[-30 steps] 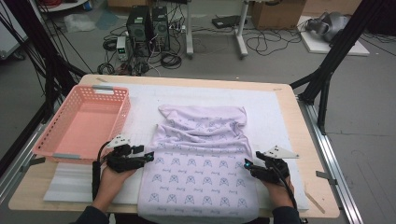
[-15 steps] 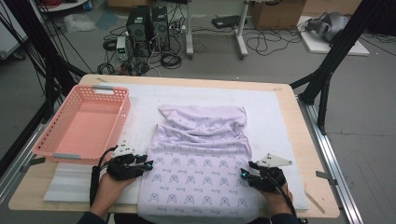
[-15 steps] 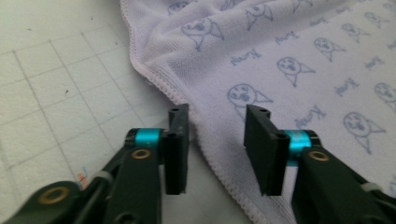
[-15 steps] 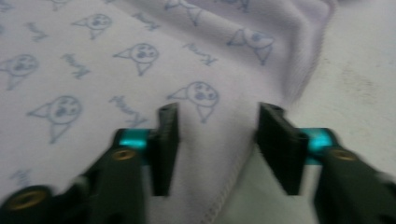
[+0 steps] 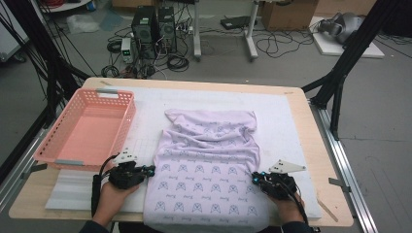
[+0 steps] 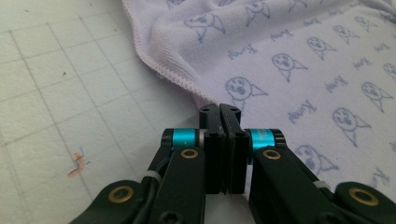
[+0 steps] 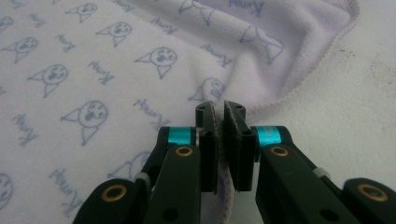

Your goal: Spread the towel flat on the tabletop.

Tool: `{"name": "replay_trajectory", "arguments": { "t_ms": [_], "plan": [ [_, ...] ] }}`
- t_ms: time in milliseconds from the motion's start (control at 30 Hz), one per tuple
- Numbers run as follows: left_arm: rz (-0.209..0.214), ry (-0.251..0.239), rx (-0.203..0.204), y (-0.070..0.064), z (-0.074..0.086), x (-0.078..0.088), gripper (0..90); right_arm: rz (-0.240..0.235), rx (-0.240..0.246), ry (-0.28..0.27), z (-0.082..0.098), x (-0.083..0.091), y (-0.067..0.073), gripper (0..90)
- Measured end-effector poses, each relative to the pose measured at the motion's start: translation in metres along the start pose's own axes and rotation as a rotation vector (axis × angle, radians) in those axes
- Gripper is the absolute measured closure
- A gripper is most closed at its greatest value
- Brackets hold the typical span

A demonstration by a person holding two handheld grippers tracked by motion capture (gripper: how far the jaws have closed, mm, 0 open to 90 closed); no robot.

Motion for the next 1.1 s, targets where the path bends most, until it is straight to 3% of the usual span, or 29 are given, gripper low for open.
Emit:
{"name": "replay_trajectory", "arguments": {
  "t_ms": [700, 1100],
  "plan": [
    [0.019, 0.001, 0.028, 0.003, 0.004, 0.007, 88.3, 0.005, 0.011, -0.007, 0.0, 0.001, 0.0, 84.6],
    [0.027, -0.028, 0.045, -0.002, 0.012, 0.022, 88.4, -0.004, 0.024, -0.029, 0.006, 0.015, 0.007, 85.0]
  ]
}}
Point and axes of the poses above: each handheld gripper's, and its own axes: x roughly backward along the jaws, z roughly out of its underside, y roughly to its left, the point moved 2 cm from there along -x, roughly forward along the jaws, and after that the axes turned 10 degrees about -z, right-handed, at the moved point
